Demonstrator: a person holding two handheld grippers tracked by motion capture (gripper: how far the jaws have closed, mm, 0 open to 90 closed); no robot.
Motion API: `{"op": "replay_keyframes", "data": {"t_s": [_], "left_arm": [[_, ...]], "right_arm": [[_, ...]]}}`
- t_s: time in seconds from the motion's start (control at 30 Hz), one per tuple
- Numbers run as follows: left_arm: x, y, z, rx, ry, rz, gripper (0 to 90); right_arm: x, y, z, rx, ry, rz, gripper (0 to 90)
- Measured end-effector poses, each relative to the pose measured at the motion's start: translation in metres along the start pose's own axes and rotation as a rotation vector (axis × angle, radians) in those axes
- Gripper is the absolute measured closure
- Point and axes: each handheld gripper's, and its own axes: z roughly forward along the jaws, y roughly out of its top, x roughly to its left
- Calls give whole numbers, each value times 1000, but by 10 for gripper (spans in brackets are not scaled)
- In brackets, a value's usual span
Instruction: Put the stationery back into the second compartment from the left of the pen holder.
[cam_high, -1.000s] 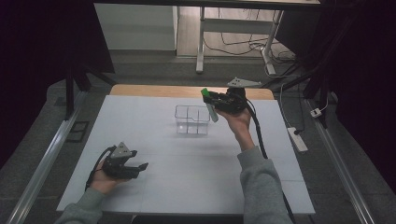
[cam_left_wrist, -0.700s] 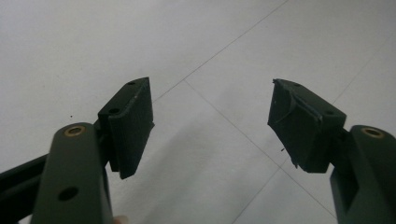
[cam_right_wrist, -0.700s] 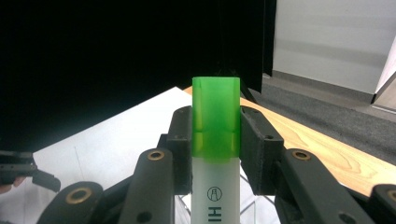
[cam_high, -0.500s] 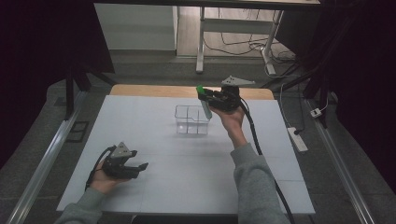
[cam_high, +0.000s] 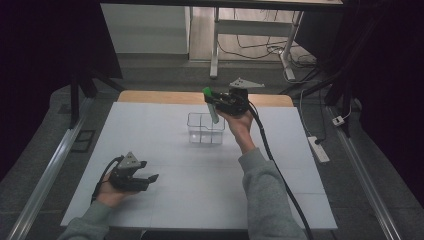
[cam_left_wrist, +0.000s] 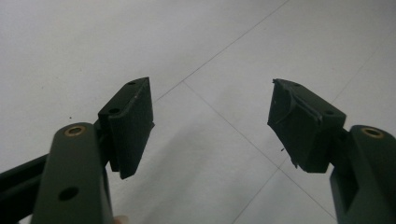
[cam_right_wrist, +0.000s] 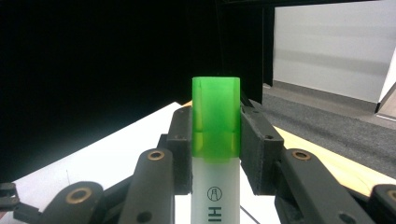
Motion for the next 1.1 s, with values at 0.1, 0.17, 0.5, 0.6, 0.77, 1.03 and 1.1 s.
{"op": "replay_keyframes", "data": {"t_s": [0.1,0.17,0.5,0.6,0.77,1.03,1.1], "left_arm": [[0,0,0,2,-2,2,306],[0,0,1,3,-2,4,306],[1,0,1,4,-4,3,306],[1,0,1,4,-4,3,306],[1,0,1,4,-4,3,306],[1,0,1,5,-3,6,306],[1,-1,1,4,-3,5,306]], "right_arm": [[0,-2,6,0,-1,5,664],[0,-4,11,1,-2,6,663],[-1,-9,30,-9,4,12,663],[-1,-12,34,-8,6,17,663],[-1,-14,36,-1,7,16,662],[-1,-16,37,11,5,12,660],[-1,-17,37,24,-2,7,651]]}}
